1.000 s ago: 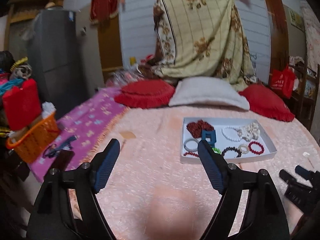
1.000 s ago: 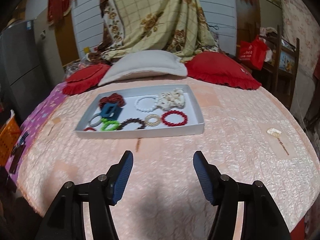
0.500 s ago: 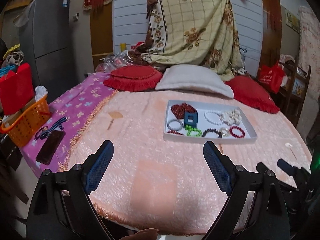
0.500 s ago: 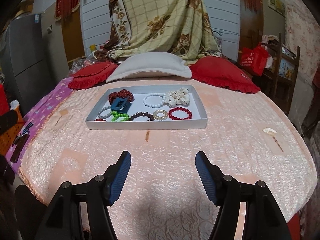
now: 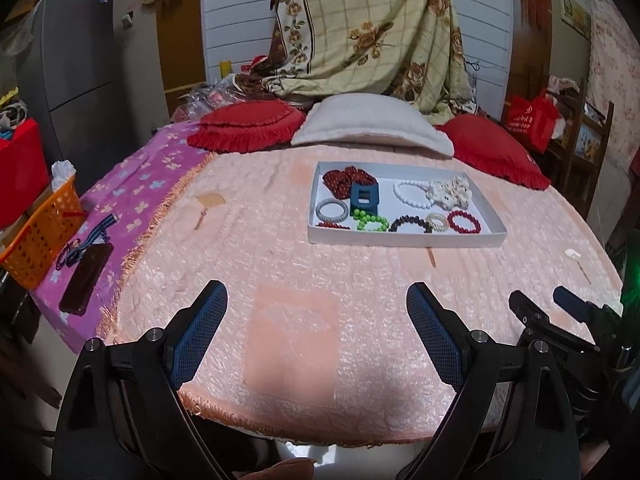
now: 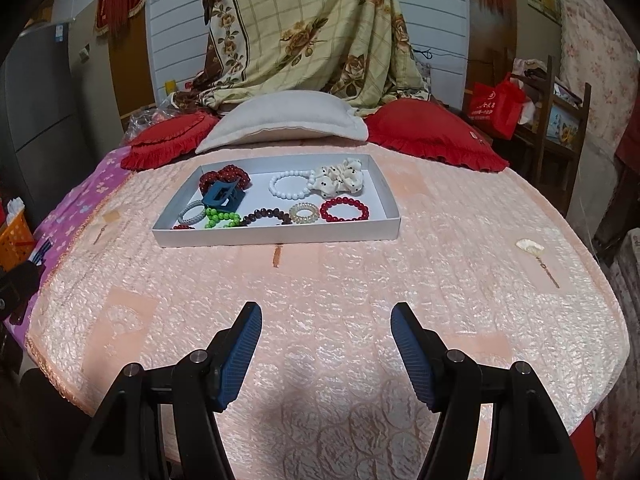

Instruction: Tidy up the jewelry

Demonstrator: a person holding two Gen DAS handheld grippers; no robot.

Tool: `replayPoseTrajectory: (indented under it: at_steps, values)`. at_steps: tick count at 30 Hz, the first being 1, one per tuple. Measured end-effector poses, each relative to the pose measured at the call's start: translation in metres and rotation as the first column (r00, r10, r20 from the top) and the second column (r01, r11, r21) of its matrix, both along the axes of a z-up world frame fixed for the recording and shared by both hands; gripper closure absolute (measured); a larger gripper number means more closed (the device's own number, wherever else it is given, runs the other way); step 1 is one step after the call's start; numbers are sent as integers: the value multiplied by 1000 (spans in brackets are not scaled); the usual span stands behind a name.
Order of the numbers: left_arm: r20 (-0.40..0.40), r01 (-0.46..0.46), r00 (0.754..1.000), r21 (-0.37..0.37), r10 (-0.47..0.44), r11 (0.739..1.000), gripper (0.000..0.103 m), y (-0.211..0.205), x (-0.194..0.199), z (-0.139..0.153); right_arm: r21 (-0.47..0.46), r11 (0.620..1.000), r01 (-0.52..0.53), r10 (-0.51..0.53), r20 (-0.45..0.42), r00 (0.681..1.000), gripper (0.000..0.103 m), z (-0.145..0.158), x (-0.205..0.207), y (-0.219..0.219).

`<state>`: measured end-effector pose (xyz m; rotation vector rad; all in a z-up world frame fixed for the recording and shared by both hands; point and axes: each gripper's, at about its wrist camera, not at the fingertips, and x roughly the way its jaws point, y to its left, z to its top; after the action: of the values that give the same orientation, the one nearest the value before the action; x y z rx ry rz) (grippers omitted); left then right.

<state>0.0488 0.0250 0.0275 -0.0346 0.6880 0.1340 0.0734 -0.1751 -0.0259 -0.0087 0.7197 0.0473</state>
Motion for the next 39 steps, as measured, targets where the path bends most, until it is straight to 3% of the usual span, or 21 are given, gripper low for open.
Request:
replayPoseTrajectory:
  at_steps: [39]
  values:
    - [-117,54,992,-19,-55,998,12,-11,9,-32,-32,999,20,-21,-34,999,38,-13,5,3]
